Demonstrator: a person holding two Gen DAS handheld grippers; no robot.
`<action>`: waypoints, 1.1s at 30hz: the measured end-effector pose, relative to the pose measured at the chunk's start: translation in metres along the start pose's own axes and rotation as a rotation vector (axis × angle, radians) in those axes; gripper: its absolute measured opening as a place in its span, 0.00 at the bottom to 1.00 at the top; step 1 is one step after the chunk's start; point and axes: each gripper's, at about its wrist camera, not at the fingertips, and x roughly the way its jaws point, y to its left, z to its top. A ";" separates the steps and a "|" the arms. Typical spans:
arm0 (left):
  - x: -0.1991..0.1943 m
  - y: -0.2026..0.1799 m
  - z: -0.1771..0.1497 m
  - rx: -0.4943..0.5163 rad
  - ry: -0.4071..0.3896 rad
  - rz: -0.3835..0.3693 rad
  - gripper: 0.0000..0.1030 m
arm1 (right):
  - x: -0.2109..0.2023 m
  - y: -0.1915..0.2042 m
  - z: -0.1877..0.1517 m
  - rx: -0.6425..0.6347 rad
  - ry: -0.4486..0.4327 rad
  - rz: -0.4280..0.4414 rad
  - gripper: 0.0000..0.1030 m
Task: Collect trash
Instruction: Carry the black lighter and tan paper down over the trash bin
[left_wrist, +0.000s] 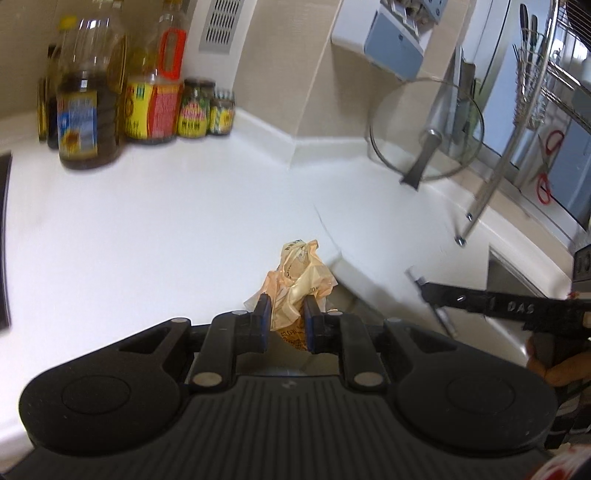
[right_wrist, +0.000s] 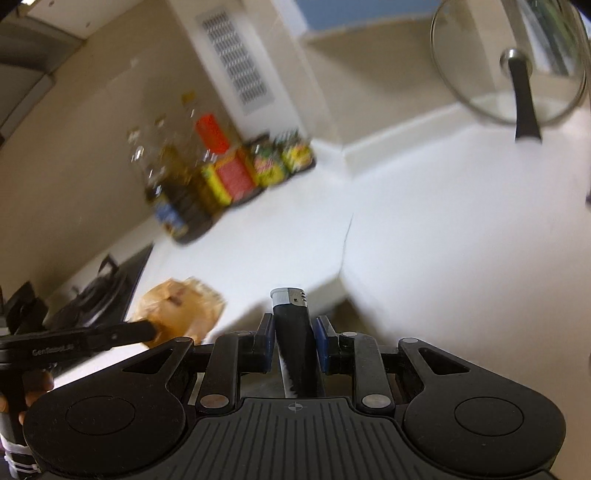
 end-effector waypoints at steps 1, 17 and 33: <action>-0.001 0.001 -0.007 -0.005 0.011 -0.006 0.16 | 0.001 0.003 -0.008 0.008 0.019 0.000 0.23; 0.047 0.007 -0.109 -0.175 0.229 0.007 0.16 | 0.041 -0.013 -0.107 0.052 0.251 -0.130 0.23; 0.130 0.009 -0.159 -0.273 0.319 0.061 0.16 | 0.059 -0.067 -0.138 0.148 0.264 -0.208 0.23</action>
